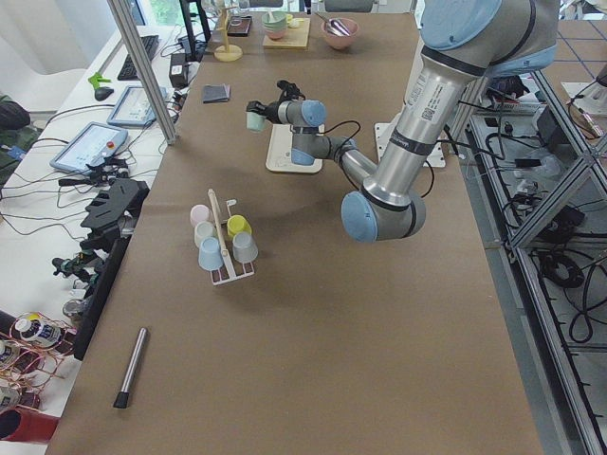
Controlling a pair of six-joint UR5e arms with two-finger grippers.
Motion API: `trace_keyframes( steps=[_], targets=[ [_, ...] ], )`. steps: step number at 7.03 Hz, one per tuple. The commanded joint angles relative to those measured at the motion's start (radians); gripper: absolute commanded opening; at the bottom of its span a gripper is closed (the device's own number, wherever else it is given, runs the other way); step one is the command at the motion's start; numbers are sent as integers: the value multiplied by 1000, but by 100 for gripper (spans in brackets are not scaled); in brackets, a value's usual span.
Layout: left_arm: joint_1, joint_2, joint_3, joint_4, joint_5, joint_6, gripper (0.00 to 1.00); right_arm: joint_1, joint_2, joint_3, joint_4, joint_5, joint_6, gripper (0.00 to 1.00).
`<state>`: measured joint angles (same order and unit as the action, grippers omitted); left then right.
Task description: Pick up and place green cup on tray
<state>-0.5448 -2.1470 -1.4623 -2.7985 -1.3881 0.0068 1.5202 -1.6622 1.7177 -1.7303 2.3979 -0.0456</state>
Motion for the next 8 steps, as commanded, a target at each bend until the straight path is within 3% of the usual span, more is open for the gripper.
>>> trace_keyframes(
  steps=[1,3,8],
  targets=[
    [43,-51,92,-108,-64,-363,42,0,-1,0,0,1,0,100],
    [81,-100,236,-281,-65,-413,40,0,-1,-1,0,1,1,100],
    [118,-90,318,-476,-115,-266,40,0,-1,0,0,6,1,100]
  ],
)
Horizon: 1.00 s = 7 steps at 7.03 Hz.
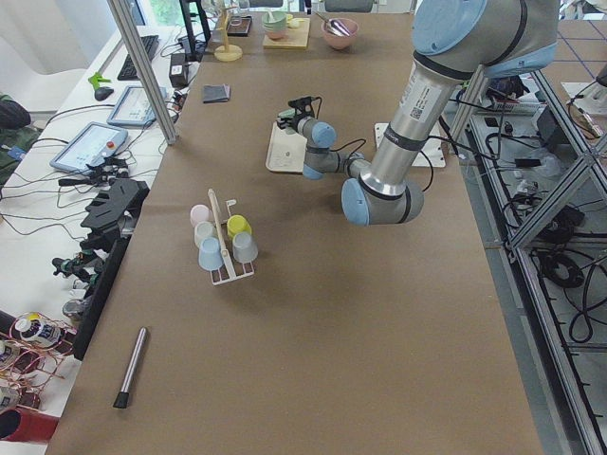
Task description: Pick up and place green cup on tray
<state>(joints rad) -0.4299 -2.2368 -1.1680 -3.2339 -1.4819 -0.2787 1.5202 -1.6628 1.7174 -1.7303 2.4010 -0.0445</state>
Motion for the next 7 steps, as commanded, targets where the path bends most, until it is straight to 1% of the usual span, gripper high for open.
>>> trace_keyframes(
  steps=[1,4,7],
  targets=[
    [5,0,39,-52,-26,27,40,0,0,-1,0,13,0,100],
    [8,2,68,-35,-21,26,40,0,0,-1,0,15,0,100],
    [10,-7,82,-17,-50,24,40,0,0,-1,0,15,0,100]
  ],
)
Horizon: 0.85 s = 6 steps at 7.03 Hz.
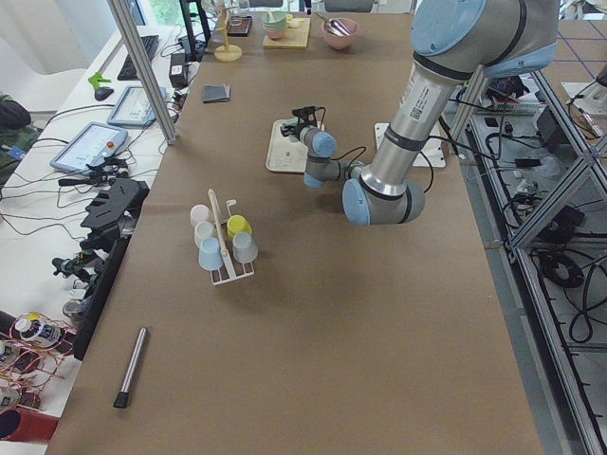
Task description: Pick up and place green cup on tray
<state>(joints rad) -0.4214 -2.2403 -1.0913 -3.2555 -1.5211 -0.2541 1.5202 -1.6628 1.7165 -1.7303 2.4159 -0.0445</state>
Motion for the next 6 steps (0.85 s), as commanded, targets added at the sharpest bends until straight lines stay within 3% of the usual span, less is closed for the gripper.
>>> trace_keyframes(
  steps=[1,5,6],
  targets=[
    [1,-5,5,6,-37,0,40,0,0,0,0,0,0,100],
    [1,-4,5,20,-39,-5,40,0,0,-3,0,0,0,100],
    [1,-4,4,20,-37,-2,51,0,0,-2,0,0,0,100]
  ],
)
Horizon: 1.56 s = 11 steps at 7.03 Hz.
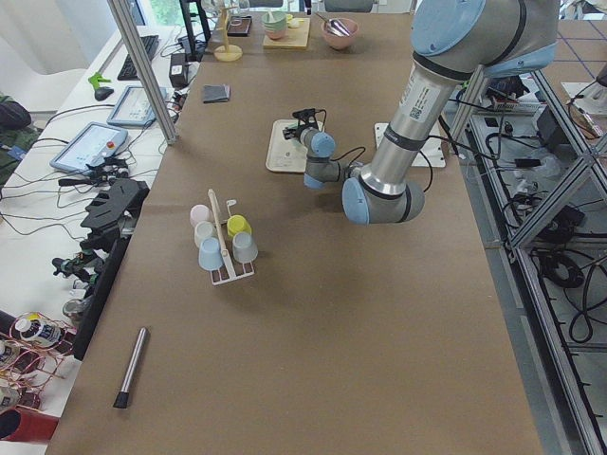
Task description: Pick up and place green cup on tray
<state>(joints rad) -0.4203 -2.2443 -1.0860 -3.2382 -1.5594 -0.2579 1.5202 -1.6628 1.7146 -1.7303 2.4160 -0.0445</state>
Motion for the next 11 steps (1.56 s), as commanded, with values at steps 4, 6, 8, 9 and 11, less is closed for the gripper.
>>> trace_keyframes(
  steps=[4,6,8,9,11],
  targets=[
    [0,12,-5,1,7,6,98,0,-2,-3,0,0,0,100],
    [0,32,-11,1,7,11,98,0,-2,-4,0,0,-2,100],
    [-2,46,-28,1,10,11,98,0,-2,-4,0,0,-2,100],
    [-2,73,-73,3,12,11,98,0,-2,-4,0,0,-2,100],
    [-3,94,-126,20,12,14,98,0,-2,-1,0,0,-2,100]
  ],
)
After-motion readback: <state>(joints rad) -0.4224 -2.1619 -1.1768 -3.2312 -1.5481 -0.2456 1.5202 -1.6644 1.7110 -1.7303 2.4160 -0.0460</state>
